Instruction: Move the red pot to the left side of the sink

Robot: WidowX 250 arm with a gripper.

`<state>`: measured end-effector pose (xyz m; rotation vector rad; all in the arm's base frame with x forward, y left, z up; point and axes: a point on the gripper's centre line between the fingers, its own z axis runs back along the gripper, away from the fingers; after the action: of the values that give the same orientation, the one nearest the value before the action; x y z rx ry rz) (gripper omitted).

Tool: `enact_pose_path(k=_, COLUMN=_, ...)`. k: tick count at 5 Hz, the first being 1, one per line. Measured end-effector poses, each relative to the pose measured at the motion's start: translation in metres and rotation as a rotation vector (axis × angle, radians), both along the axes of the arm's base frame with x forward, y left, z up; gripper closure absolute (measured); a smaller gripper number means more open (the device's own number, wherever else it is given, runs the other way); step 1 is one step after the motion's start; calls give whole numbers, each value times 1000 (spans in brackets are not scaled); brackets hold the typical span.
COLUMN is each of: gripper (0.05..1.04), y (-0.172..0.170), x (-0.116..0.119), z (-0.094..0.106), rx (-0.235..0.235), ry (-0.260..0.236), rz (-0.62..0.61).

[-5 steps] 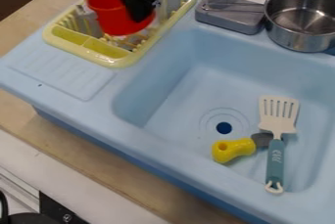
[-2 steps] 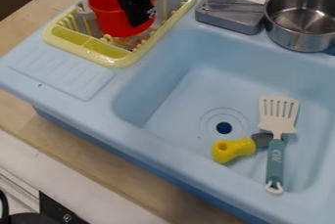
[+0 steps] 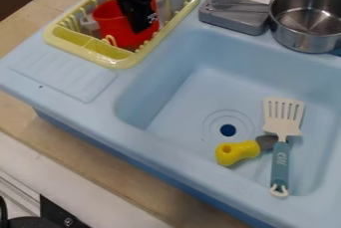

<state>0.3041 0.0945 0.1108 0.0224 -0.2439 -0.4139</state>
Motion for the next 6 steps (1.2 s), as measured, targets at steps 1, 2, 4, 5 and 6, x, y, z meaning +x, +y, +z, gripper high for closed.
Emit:
enact_pose_path(k=1, gripper=621, y=3, x=-1, z=2, rx=-1, ry=8, rz=33)
enact_pose_path(k=2, gripper=331, y=3, x=-1, z=3, rx=18, ry=21, rz=68)
enact_pose_path(k=4, gripper=85, y=-3, x=-6, z=17, rx=5, ry=12, rz=115)
enact_pose_path(k=5, gripper=85, y=-10, x=-3, z=43, rx=38, ry=-22, rz=215)
enact_pose_path(k=6, gripper=85, y=-23, x=1, z=62, rx=117, ry=-9, rz=286)
